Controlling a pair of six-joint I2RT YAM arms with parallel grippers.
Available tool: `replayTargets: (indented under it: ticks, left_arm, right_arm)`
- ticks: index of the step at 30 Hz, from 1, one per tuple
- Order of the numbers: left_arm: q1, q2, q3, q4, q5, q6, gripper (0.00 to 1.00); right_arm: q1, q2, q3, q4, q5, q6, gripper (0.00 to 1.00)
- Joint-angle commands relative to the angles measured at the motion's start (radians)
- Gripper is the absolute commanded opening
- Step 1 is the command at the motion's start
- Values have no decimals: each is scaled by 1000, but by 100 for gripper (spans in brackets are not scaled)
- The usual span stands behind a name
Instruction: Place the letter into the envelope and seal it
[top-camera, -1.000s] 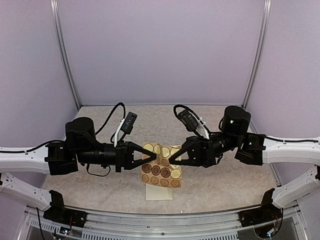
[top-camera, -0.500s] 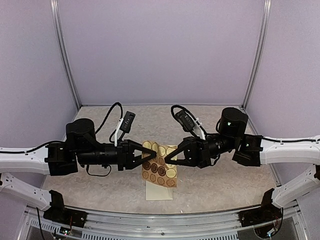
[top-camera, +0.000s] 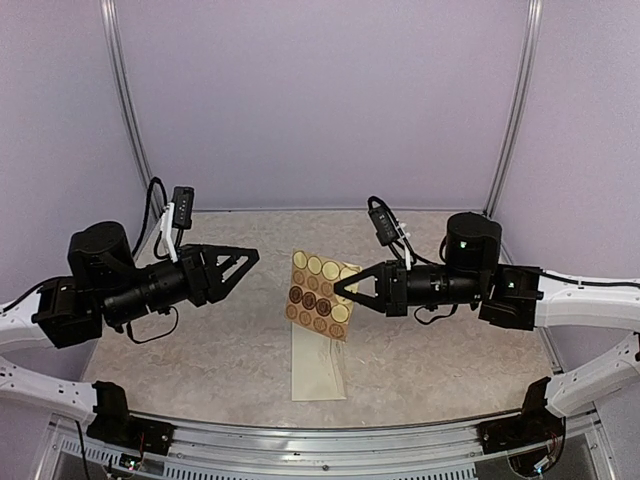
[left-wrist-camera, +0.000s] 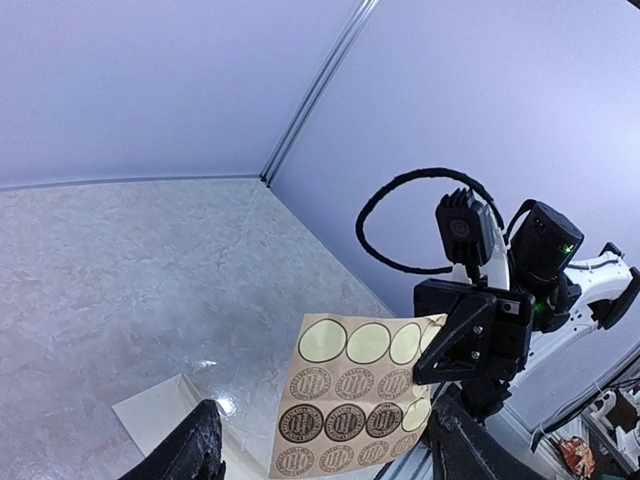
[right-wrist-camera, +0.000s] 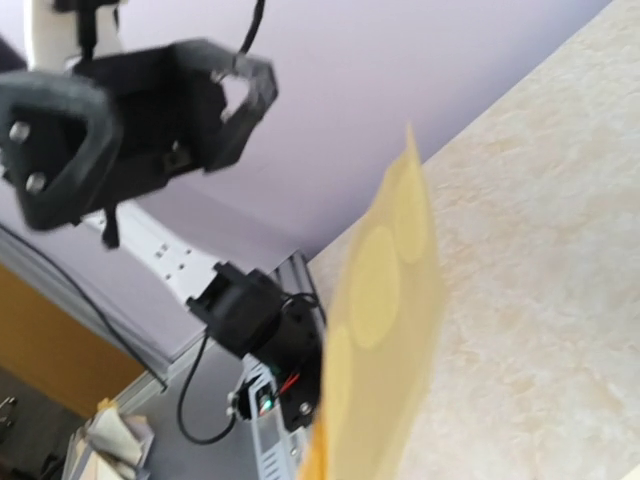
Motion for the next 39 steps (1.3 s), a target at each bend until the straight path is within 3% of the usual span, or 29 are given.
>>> replayTargets:
  ticks: [1,8,17,24,39]
  left_arm:
    - [-40,63,3,46,54,29,67]
    - [-103,200,28,182,178,84,76]
    - [-110,274,56,200,211,107,81]
    - [-129,288,75,221,209,135,82]
    - [-149,323,96,224,241,159,51]
  right_arm:
    - [2,16,25,32,31,13,0]
    - [3,55,22,144,-85,39,0]
    - [17,68,12,289,-232,55,0]
    - [20,77,10,301,-262,60,0]
    - [20,82,3,338,-269,84,0]
